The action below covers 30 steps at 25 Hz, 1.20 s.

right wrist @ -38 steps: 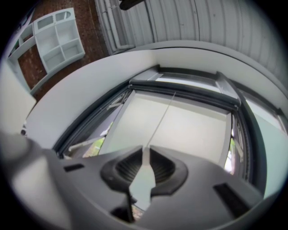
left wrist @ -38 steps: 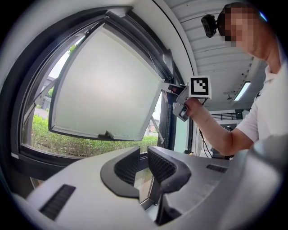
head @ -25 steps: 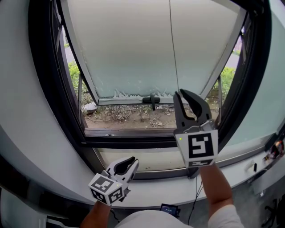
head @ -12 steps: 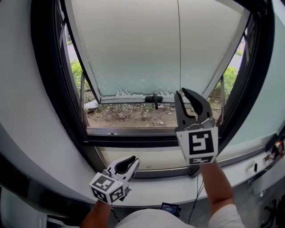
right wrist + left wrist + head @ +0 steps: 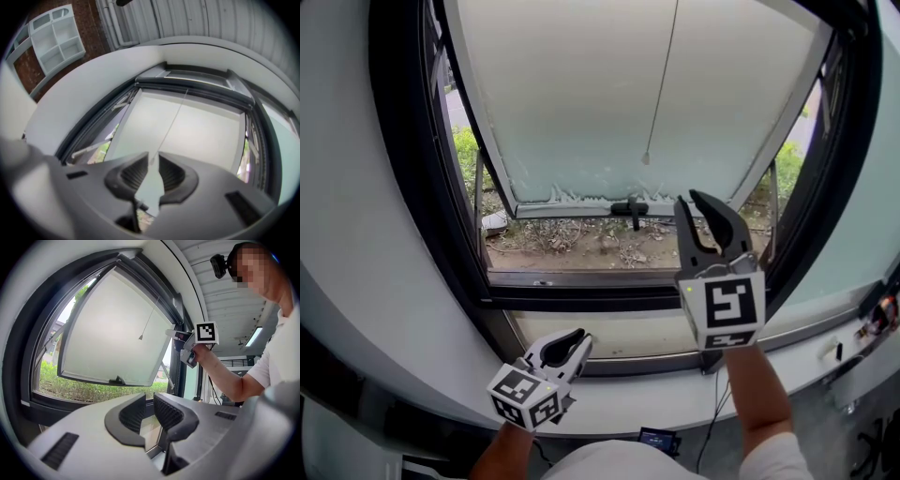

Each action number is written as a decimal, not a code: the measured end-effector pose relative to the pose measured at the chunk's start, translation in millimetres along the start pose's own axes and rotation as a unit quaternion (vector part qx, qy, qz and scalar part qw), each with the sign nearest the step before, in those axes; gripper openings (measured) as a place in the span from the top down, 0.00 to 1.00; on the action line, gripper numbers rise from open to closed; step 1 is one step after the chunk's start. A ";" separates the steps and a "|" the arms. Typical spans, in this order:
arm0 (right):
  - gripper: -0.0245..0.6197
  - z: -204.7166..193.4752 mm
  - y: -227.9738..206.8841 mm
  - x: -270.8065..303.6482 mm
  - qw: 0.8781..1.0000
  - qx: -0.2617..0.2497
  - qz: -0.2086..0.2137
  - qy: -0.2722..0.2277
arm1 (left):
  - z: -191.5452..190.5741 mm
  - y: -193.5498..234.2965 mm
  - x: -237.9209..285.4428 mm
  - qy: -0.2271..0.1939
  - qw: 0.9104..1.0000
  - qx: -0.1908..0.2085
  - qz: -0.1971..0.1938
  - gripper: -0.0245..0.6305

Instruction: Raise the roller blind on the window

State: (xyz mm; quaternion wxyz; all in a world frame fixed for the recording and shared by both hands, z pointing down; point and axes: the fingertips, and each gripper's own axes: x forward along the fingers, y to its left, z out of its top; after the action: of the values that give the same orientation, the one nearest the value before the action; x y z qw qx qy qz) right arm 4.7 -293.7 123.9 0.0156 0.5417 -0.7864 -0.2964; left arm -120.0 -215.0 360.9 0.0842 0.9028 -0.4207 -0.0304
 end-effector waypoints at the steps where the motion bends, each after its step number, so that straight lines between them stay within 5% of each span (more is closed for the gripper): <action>1: 0.87 -1.1 1.4 -0.1 1.000 0.002 0.000 0.002 | -0.3 1.6 -1.5 0.001 1.000 -0.001 0.000 0.86; 15: 0.87 -5.3 24.4 -16.6 0.999 0.018 -0.014 0.029 | -3.3 11.9 -34.3 0.010 1.000 -0.005 -0.022 0.86; 30: 0.87 -38.3 70.6 -100.1 0.993 0.072 0.011 0.090 | -22.0 -12.9 -64.8 0.018 0.999 -0.030 -0.037 0.86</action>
State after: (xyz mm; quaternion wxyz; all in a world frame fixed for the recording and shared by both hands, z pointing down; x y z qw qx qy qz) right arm -0.2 -207.9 219.2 0.0507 0.5568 -0.8072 -0.1891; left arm -149.2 -154.5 379.3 0.1175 0.9154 -0.3839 -0.0301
